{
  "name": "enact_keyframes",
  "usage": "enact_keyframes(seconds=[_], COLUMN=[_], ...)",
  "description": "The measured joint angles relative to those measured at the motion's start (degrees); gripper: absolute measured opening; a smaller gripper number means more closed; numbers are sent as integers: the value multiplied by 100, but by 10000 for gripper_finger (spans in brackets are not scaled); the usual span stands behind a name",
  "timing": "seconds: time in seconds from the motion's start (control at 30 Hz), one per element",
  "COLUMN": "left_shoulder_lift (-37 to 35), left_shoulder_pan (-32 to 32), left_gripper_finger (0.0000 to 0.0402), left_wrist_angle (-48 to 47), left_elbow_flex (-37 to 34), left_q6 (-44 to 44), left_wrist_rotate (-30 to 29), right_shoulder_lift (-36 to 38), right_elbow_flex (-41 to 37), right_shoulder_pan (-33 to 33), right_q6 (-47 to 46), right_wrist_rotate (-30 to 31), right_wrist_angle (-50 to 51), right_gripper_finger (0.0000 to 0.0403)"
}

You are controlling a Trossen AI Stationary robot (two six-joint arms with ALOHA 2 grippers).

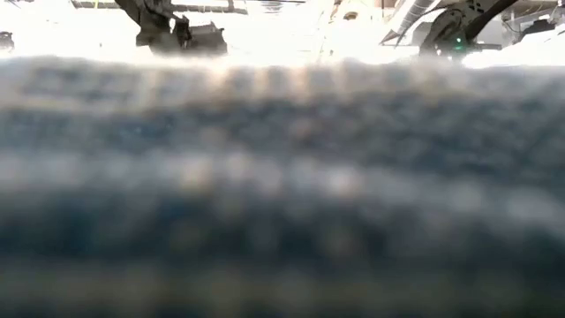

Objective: Fold Laundry from Bin
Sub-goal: Fold the blue polo shirt

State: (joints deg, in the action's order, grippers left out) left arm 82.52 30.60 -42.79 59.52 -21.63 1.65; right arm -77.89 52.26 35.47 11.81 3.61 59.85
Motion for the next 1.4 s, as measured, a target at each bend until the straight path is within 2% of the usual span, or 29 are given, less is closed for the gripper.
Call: enact_keyframes(seconds=[0.3, 0.5, 0.7, 1.13, 1.27, 1.4], left_shoulder_lift=[-472, -886, -1453, -2037, -2038, -2037], left_shoulder_pan=[-54, -54, -51, -51, -58, -301], left_gripper_finger=[0, 0, 0, 0, 0, 0], left_wrist_angle=[-793, -1625, -1998, -2239, -2671, -3023], left_elbow_flex=[835, 1233, 1480, 1985, 2265, 2364], left_q6=[209, 346, 339, 107, -31, -303], left_wrist_rotate=[-152, -727, -1243, -1253, -817, -418], right_shoulder_lift=[2, 4, 4, 259, 475, 586], right_elbow_flex=[1185, 1784, 2076, 2418, 2517, 2517], right_shoulder_pan=[-180, -181, -175, -706, -1098, -1771], right_q6=[-63, -205, -474, -1135, -1663, -2277], right_wrist_rotate=[549, 962, 1329, 1454, 1454, 1359], right_wrist_angle=[682, 1255, 1730, 2303, 2439, 2602], right_gripper_finger=[18, 18, 18, 18, 18, 18])
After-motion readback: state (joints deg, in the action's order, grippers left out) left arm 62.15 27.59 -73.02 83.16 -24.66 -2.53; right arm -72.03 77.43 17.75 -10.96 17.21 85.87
